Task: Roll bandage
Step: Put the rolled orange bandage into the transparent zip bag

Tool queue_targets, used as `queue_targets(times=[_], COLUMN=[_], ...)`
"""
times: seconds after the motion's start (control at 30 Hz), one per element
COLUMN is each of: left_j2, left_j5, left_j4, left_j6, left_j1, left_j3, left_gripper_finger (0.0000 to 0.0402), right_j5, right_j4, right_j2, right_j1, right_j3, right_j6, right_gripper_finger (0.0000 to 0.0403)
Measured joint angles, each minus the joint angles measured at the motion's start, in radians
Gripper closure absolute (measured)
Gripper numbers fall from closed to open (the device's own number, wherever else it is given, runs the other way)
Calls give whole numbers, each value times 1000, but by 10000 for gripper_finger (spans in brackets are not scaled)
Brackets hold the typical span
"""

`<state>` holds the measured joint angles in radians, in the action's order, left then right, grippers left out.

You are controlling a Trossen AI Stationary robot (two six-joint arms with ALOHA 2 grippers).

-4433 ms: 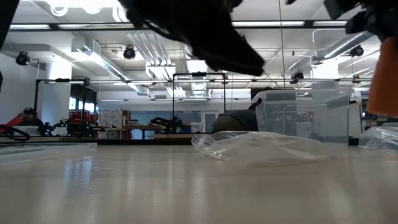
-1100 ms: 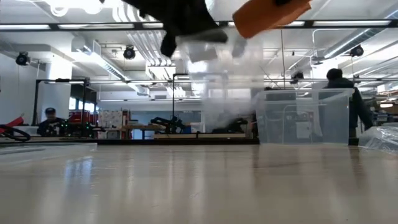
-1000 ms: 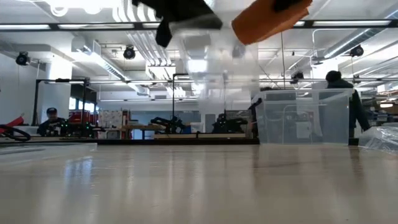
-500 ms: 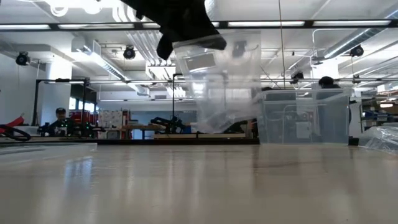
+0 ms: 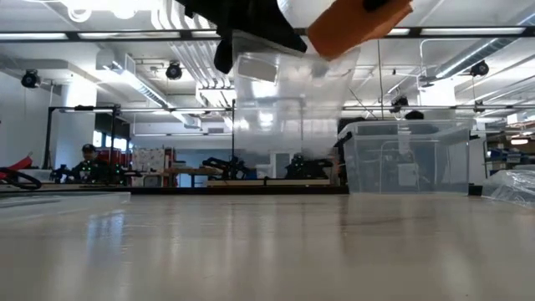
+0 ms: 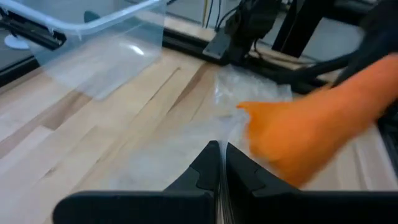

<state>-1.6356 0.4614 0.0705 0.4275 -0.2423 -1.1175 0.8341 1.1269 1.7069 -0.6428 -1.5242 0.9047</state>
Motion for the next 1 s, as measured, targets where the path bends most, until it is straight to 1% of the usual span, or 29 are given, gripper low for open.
queue_targets(times=[0.13, 0.3, 0.4, 0.47, 0.53, 0.67, 0.77, 0.83, 0.9, 1.0], left_j2=[0, 0, 2, 4, 5, 5, 1, 1, 1, 1], left_j5=[-5, -49, -37, -13, -10, -8, -4, 3, 5, 11], left_j4=[44, 95, 70, 52, 56, 60, 66, 67, 67, 70], left_j6=[0, 7, 8, 10, 12, 11, 19, 28, 33, 46], left_j1=[-9, -12, -12, -15, -15, -14, -13, -11, -10, -11], left_j3=[0, 0, 0, 0, 0, 3, 5, 5, 6, 6], left_gripper_finger=[401, 401, 401, 401, 401, 401, 401, 401, 401, 401], right_j5=[-4, -11, -17, -19, -16, -38, -53, -53, -30, -8], right_j4=[-3, -9, -56, -79, -81, -107, -186, -205, -185, -76], right_j2=[0, 0, 1, 1, 1, 12, 16, 13, 13, 8], right_j1=[24, 84, 95, 91, 89, 88, 85, 85, 88, 95], right_j3=[2, 2, 0, -6, -7, -6, -5, 1, 2, -2], right_j6=[-24, -33, 9, 12, 15, -122, -225, -298, -277, -124], right_gripper_finger=[357, 357, 357, 357, 357, 357, 357, 357, 357, 357])
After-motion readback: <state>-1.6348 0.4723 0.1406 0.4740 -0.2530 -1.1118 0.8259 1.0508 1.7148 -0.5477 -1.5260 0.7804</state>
